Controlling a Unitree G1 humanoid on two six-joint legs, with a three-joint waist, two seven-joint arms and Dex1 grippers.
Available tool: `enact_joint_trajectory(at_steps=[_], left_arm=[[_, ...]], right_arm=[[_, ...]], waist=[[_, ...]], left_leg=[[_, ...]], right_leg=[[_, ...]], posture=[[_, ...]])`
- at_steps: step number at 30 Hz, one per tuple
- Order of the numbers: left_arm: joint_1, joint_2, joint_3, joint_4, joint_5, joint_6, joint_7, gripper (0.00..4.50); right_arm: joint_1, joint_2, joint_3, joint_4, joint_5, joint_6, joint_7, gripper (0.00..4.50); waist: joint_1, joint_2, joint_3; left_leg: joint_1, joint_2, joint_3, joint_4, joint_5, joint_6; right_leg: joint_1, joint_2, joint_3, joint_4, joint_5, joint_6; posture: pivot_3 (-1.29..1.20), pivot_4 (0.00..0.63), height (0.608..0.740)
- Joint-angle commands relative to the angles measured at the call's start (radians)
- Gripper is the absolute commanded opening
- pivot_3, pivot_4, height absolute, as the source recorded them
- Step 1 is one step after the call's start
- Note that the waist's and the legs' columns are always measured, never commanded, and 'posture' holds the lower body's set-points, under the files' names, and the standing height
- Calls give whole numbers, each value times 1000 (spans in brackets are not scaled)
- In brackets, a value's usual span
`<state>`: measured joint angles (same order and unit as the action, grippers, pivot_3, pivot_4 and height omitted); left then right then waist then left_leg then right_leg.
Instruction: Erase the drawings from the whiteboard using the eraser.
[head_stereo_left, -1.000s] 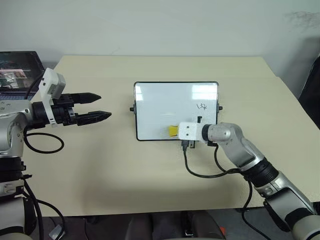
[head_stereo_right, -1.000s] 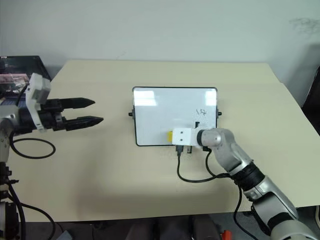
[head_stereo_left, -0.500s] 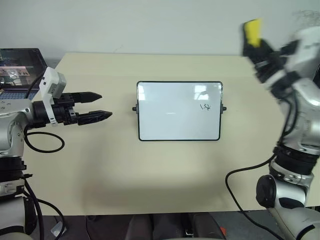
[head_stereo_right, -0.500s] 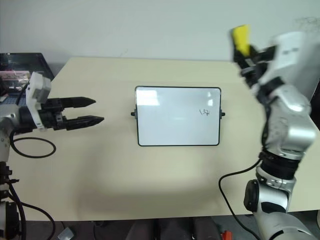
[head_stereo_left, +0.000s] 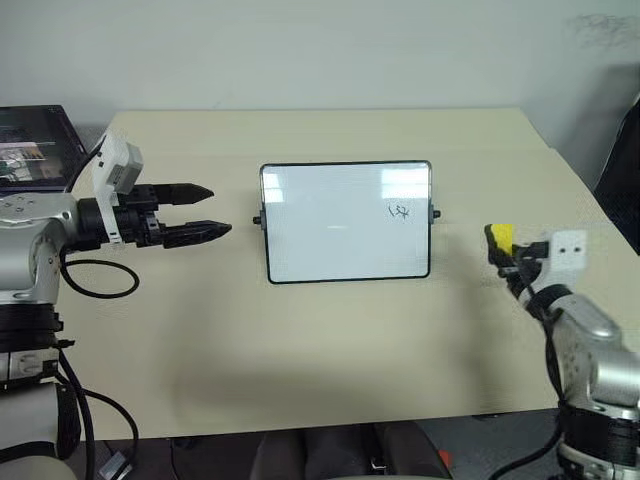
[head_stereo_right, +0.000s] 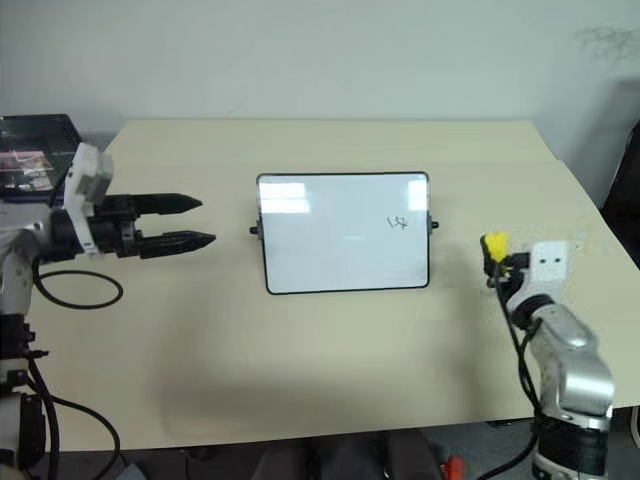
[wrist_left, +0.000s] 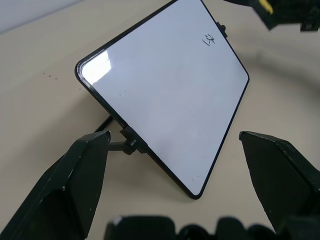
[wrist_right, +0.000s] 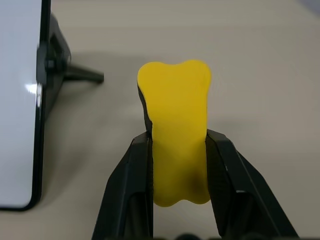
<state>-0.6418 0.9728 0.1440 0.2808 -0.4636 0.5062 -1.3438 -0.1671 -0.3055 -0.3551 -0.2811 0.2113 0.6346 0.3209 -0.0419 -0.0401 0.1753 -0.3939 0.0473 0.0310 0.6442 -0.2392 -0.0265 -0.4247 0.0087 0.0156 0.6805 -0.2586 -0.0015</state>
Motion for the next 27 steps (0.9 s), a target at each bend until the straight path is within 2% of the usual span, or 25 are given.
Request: enact_joint_trajectory(at_steps=[1,7,11,23,27], left_arm=[[-26,12,15,-8,0,-20,-5,4500],[-15,15,22,-13,-4,-22,-3,4500],[-16,14,22,-12,-3,-22,0,4500],[-17,11,22,-8,-4,-22,2,4500],[-19,11,20,-3,-1,-24,2,4500]], right_arm=[[15,33,-3,10,-35,-102,-87,1069],[80,129,31,-6,-20,-225,-124,1069],[85,150,45,3,-14,-215,-143,1069],[64,120,56,16,-11,-220,-145,1069],[-30,59,106,-65,-9,-214,-102,1069]], waist=[[2,0,0],[8,0,0],[8,0,0],[9,0,0],[5,0,0]], left_leg=[[0,0,0,0,0,0],[-1,0,0,0,0,0],[-1,0,0,0,0,0],[-1,0,0,0,0,0],[0,0,0,0,0,0]], right_leg=[[0,0,0,0,0,0],[0,0,0,-1,0,0],[0,0,0,-1,0,0],[0,0,0,-1,0,0],[0,0,0,0,0,0]], posture=[[0,150,740],[0,150,740],[0,150,740],[0,150,740],[0,150,740]])
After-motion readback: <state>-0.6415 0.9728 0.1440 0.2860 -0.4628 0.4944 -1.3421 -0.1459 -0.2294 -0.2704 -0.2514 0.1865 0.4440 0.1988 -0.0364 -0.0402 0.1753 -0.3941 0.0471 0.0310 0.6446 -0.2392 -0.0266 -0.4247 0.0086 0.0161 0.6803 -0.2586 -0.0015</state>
